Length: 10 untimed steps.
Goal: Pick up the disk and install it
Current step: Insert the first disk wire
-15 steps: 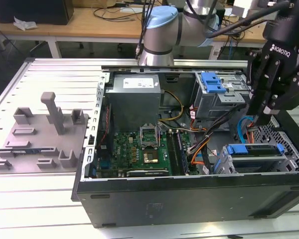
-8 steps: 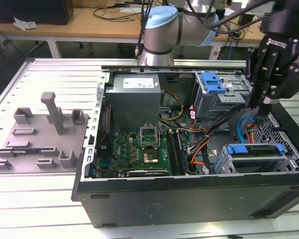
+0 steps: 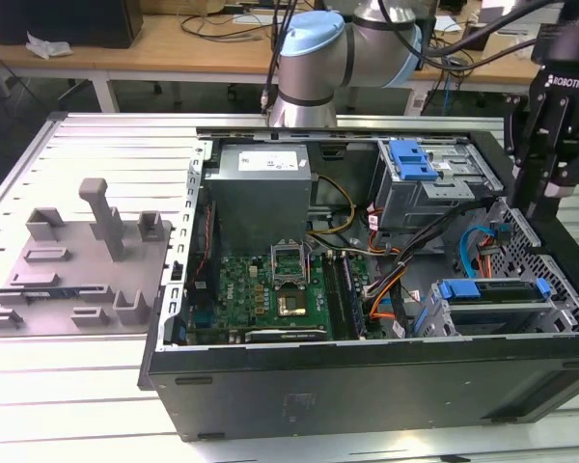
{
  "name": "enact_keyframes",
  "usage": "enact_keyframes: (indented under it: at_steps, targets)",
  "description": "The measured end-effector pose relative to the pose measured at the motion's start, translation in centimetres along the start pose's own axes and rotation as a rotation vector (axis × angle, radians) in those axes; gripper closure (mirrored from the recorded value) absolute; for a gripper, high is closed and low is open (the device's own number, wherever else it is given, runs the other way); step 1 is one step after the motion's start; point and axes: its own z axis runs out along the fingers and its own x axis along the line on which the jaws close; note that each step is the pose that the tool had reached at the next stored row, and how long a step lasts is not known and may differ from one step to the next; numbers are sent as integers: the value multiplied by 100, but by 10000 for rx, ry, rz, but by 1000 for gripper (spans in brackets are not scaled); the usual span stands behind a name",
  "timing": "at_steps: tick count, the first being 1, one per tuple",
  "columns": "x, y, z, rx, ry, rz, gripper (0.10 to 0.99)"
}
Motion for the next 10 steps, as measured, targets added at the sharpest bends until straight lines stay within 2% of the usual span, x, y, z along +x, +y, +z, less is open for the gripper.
enact_keyframes:
  at_steps: [1, 4, 7, 10]
  targets:
    - [-17, 0, -5, 122, -1, 91, 733]
    - [-25, -1, -9, 205, -3, 298, 733]
    - [-34, 0, -1, 186, -4, 550, 733]
    - [-38, 0, 7, 92, -4, 878, 733]
